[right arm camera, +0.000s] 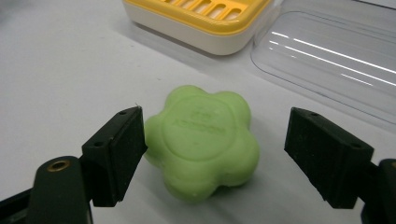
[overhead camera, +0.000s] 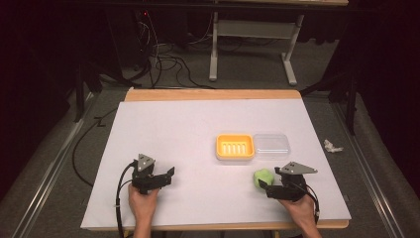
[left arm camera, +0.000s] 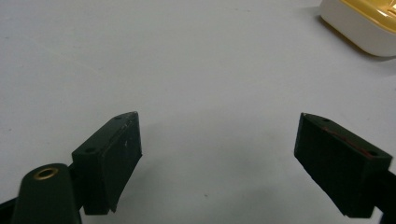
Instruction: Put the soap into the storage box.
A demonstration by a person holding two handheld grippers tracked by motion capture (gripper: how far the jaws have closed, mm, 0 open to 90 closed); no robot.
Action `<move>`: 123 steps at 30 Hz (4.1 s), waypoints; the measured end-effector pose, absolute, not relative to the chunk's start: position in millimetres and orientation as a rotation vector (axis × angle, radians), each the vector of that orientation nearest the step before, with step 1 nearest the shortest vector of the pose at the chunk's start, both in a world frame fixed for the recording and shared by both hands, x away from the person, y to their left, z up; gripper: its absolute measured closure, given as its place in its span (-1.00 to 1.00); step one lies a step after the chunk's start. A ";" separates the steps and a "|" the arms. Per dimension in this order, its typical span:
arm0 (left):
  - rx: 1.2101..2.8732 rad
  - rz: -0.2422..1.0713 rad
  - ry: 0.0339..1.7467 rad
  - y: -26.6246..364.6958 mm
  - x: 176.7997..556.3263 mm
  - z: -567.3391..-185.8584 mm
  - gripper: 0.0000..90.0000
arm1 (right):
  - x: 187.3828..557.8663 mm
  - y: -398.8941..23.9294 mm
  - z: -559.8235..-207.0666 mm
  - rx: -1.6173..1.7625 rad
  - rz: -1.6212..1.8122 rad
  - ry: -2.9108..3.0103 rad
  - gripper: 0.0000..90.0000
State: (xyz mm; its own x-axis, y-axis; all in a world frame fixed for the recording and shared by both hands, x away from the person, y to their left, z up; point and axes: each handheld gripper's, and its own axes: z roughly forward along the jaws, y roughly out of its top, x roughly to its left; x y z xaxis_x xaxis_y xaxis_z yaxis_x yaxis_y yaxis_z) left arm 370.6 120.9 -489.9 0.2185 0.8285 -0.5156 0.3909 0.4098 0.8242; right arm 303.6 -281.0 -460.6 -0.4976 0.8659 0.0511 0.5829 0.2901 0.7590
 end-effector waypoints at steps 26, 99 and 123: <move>1.190 0.434 1.389 121.0 370.4 -489.9 -0.66 | 314.2 -262.2 -470.0 1.261 0.921 2.259 -0.39; 1.202 0.434 1.376 120.9 369.2 -489.8 -0.66 | 411.7 -218.1 -406.2 1.296 1.000 2.184 -0.35; 1.198 0.427 1.381 121.2 369.7 -489.8 -0.66 | 346.6 -298.6 -405.8 1.337 1.097 2.057 -0.30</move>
